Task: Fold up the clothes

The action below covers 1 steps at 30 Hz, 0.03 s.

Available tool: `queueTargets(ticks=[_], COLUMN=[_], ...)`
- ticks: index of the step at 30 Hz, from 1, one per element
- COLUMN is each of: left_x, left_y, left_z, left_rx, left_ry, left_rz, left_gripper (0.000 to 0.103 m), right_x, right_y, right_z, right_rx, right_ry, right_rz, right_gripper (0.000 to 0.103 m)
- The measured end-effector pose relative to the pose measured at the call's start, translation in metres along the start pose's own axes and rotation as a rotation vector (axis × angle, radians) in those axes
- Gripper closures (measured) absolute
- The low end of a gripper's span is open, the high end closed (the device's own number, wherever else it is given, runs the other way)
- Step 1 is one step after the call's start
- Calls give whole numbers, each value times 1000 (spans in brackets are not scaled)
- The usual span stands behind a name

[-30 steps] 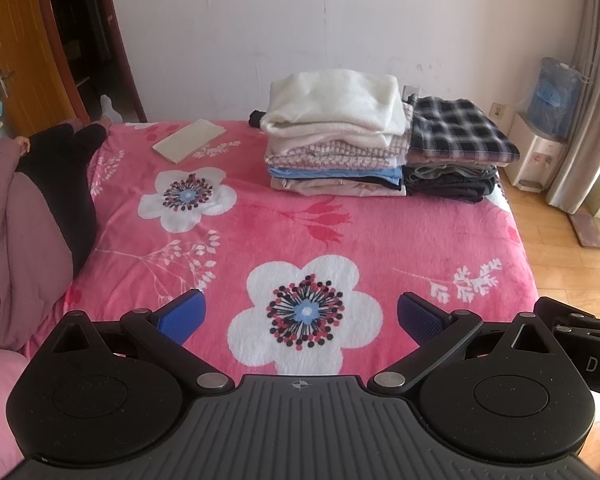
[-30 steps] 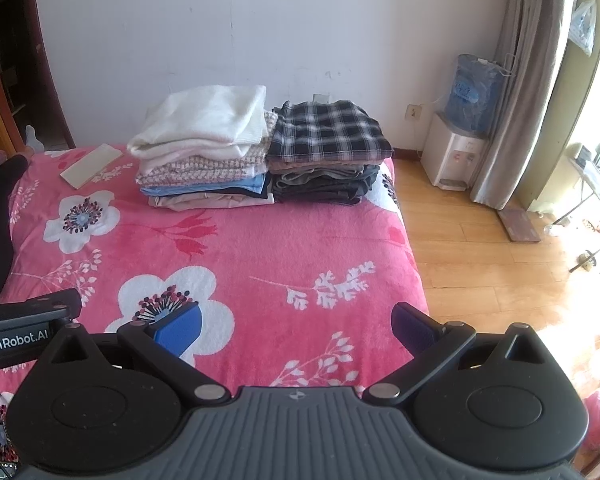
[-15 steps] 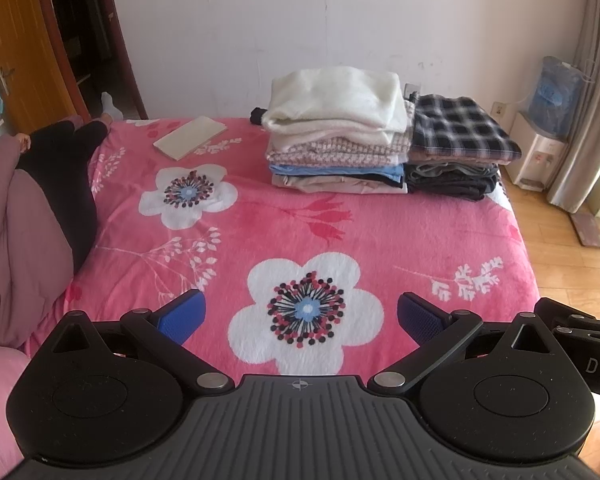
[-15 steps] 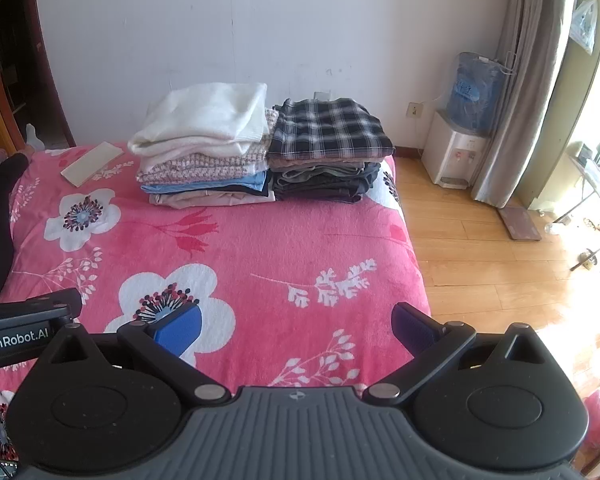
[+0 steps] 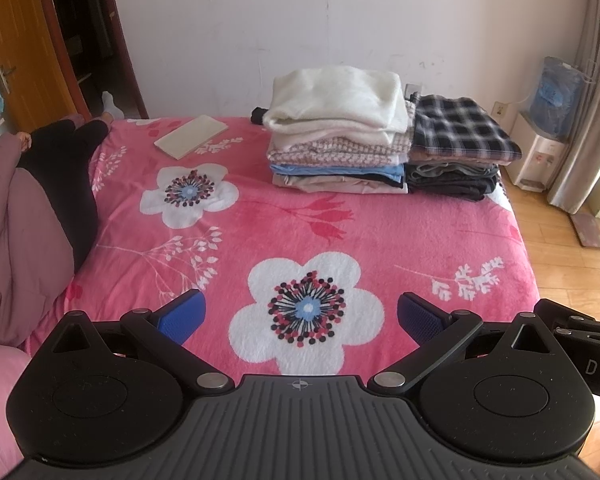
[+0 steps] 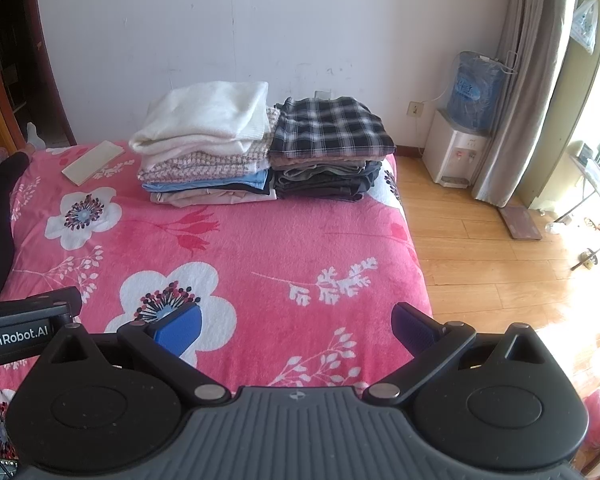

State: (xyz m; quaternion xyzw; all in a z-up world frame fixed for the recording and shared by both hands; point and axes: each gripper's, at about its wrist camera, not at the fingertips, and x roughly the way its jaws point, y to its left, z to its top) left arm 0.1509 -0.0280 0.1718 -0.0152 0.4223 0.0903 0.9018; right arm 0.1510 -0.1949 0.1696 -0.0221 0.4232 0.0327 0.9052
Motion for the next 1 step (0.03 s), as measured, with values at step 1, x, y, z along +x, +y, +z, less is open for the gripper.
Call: queueTargets(ticks=[1], left_x=[-1], left_y=[0], left_z=[0], left_rx=[0], left_ry=[-4], left_rz=[-7], left_gripper=[0], right_x=[0], right_y=[0], right_z=[0], right_rx=[0], right_ry=[-2], right_rz=[0], right_gripper=[0])
